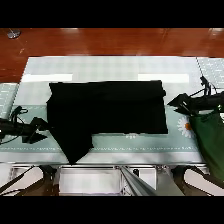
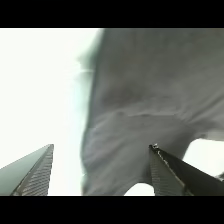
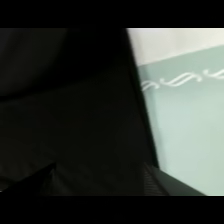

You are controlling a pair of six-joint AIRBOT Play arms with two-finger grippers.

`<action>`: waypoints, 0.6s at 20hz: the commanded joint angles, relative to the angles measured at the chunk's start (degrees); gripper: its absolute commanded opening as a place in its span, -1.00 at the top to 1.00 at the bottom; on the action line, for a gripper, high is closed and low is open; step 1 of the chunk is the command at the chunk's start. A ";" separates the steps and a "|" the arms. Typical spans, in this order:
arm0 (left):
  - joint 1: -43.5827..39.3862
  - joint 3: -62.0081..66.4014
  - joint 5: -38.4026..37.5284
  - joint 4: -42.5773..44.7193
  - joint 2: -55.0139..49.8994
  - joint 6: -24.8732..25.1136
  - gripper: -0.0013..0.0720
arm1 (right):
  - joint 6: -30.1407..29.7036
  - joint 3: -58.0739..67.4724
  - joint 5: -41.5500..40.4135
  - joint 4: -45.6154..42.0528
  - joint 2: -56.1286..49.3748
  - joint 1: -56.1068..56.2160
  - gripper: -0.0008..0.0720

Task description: Fold the shirts.

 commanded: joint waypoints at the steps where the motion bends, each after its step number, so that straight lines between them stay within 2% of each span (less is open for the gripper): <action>1: 1.05 -7.74 3.85 -8.39 1.86 5.16 -0.95 | -3.04 -5.66 -1.81 4.92 3.15 1.66 -0.71; 5: -5.60 -11.08 6.29 -8.66 1.86 5.86 -0.95 | -3.06 -5.64 -2.08 7.50 3.13 3.80 -0.71; 8: -10.05 -11.08 5.27 -8.59 1.86 6.40 -0.91 | -2.99 -3.41 -0.70 7.26 3.15 -1.14 -0.71; 9: -10.95 -10.99 5.29 -8.59 1.88 6.49 -0.10 | -2.73 -2.80 0.15 6.27 3.15 -3.45 -0.71; 10: -11.19 -10.99 5.22 -9.49 1.92 8.37 0.86 | -2.14 -2.71 1.46 3.50 3.13 -5.86 -0.71; 12: -11.15 -10.99 5.20 -12.66 1.90 10.51 0.90 | 1.53 -3.50 5.14 -7.78 3.08 -6.97 -0.71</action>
